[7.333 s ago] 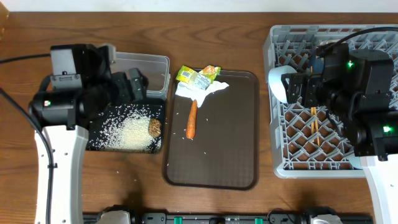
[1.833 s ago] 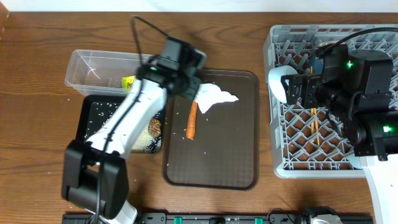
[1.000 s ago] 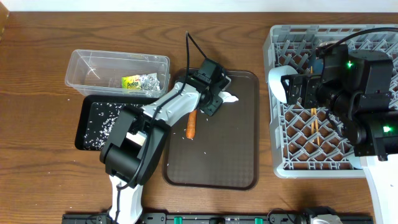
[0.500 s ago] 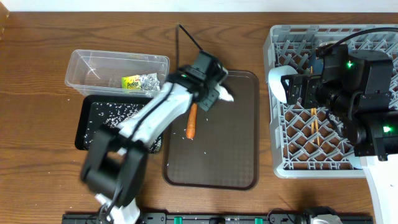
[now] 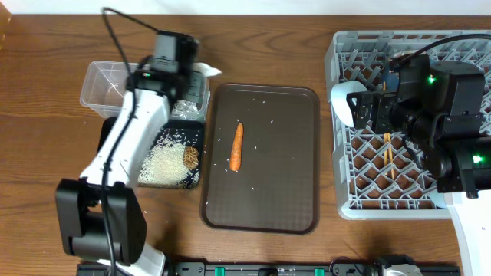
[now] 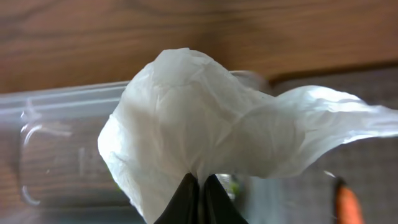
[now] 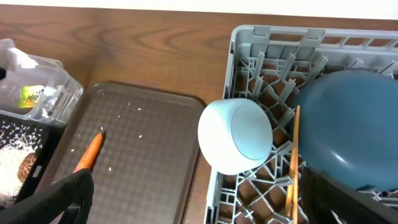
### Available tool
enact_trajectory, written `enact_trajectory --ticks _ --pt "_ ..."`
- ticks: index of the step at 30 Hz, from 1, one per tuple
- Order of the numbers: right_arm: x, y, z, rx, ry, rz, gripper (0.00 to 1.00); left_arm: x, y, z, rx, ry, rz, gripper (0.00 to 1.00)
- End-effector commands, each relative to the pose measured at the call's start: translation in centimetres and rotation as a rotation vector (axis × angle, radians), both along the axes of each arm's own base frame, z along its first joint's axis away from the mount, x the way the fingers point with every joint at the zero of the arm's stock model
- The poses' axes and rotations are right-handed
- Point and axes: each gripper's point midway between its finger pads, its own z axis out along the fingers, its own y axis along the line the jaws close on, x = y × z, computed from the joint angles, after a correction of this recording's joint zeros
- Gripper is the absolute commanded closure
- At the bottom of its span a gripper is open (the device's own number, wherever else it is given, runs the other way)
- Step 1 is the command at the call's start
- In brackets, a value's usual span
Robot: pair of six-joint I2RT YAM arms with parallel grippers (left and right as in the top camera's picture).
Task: Sort waste into correct bins and load items into the dishwasher rack
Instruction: 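Carry the tissue left and drop it into the clear bin, then lower left gripper onto the orange carrot and grasp it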
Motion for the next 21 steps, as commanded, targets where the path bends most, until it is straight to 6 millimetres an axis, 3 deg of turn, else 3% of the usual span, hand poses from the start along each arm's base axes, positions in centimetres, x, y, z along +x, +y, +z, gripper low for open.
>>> enact_trajectory --ticks 1,2,4,5,10,15,18,21 --pt "-0.1 0.5 0.2 0.015 -0.001 0.008 0.01 0.4 1.2 -1.2 -0.042 0.027 0.042 0.90" --pt "-0.1 0.5 0.2 0.015 -0.001 0.008 0.01 0.4 1.6 -1.3 -0.042 0.030 0.050 0.83" --pt "-0.1 0.5 0.2 0.015 -0.001 0.008 0.01 0.2 1.9 -1.3 -0.040 0.039 0.055 0.58" --pt "-0.1 0.5 0.2 0.015 -0.001 0.008 0.01 -0.1 1.9 -1.2 -0.040 0.046 0.055 0.55" --pt "-0.1 0.5 0.2 0.015 -0.001 0.008 0.01 -3.2 0.1 0.1 -0.066 0.112 0.004 0.53" --pt "-0.1 0.5 0.2 0.015 -0.001 0.008 0.01 -6.1 -1.8 2.6 -0.115 0.124 0.015 0.49" --pt "-0.1 0.5 0.2 0.015 -0.001 0.008 0.01 -7.4 -4.6 3.6 -0.229 0.143 -0.044 0.48" --pt "-0.1 0.5 0.2 0.015 -0.001 0.008 0.01 -9.1 -7.7 3.2 -0.297 0.207 -0.133 0.49"
